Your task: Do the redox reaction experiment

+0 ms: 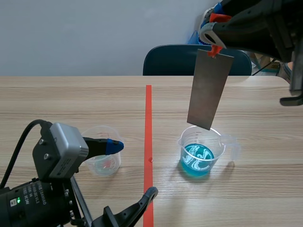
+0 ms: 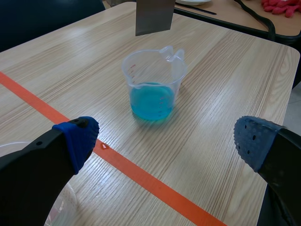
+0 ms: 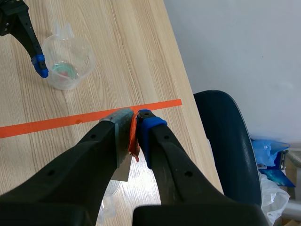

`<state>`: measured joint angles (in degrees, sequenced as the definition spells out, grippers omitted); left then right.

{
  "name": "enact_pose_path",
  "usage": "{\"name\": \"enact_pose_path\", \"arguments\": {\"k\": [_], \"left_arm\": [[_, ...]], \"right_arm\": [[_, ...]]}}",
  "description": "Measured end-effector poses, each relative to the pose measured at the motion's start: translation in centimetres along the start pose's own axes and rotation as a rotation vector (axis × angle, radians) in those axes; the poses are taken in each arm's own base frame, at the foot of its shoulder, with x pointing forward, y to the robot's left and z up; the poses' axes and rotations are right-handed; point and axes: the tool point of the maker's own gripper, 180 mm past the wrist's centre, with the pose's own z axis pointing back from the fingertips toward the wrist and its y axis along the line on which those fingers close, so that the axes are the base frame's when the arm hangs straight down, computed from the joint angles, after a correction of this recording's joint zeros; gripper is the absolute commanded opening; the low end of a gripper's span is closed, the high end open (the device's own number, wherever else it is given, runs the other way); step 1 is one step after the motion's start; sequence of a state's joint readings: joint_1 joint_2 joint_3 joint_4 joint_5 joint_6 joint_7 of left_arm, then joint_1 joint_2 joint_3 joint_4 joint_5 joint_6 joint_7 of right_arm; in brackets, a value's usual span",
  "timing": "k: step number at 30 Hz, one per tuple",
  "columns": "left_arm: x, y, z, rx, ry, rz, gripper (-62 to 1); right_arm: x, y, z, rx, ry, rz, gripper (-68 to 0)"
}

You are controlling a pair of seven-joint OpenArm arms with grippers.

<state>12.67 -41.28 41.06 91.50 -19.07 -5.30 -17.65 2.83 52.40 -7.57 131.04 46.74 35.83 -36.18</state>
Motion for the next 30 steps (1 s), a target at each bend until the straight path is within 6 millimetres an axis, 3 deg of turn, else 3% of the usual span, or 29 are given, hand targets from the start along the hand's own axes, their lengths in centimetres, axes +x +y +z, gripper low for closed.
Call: {"name": "enact_pose_path", "arguments": {"k": [30], "left_arm": [[0.00, 0.00, 0.00, 0.000, 0.000, 0.000, 0.8]], "right_arm": [[-0.19, 0.00, 0.00, 0.000, 0.010, 0.000, -66.9]]}}
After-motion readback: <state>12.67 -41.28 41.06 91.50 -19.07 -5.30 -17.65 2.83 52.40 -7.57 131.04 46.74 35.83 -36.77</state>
